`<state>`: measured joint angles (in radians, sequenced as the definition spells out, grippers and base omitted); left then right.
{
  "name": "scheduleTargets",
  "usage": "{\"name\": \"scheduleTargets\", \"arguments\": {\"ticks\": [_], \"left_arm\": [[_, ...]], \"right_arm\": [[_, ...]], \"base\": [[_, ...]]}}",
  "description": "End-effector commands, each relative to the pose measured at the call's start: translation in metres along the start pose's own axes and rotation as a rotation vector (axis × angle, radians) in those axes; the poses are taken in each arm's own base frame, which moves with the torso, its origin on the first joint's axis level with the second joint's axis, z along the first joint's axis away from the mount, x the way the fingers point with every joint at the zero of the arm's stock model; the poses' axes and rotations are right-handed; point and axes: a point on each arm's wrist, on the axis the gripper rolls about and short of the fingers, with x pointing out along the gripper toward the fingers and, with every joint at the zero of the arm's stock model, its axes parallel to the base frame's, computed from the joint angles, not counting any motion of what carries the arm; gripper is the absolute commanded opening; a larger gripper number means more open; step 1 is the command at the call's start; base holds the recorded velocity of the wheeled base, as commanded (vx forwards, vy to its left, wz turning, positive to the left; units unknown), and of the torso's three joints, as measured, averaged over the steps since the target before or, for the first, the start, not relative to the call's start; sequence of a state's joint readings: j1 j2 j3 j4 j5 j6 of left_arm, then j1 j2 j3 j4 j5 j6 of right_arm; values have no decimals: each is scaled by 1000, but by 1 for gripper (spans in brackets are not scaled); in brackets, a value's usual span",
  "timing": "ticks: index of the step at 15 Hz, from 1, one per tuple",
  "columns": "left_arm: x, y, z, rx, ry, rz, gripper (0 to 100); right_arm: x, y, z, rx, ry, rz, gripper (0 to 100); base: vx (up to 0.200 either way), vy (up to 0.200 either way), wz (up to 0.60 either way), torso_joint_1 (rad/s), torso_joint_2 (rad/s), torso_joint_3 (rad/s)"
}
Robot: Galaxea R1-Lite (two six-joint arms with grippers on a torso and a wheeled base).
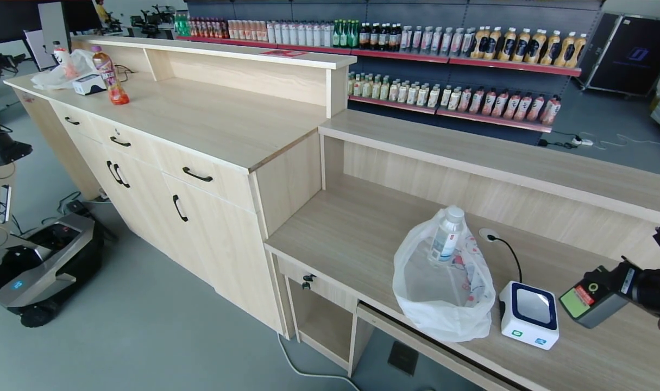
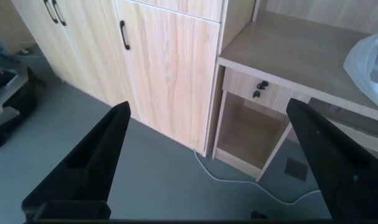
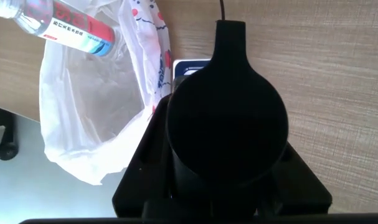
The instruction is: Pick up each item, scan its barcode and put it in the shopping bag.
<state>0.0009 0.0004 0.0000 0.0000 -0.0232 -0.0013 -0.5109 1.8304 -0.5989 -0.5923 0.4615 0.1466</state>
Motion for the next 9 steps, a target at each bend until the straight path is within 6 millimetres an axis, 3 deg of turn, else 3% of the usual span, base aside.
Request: {"name": "scheduleTargets", "arguments": {"ticks": [1, 9], "left_arm": [[0, 0, 0, 0, 1, 1, 100], [0, 0, 0, 0, 1, 1, 100]], "right_arm": [[4, -2, -1, 6, 10, -1, 0], [16, 3, -6, -11, 43, 25, 0]], "base": [[0, 0, 0, 0, 0, 0], [0, 0, 0, 0, 0, 0]]}}
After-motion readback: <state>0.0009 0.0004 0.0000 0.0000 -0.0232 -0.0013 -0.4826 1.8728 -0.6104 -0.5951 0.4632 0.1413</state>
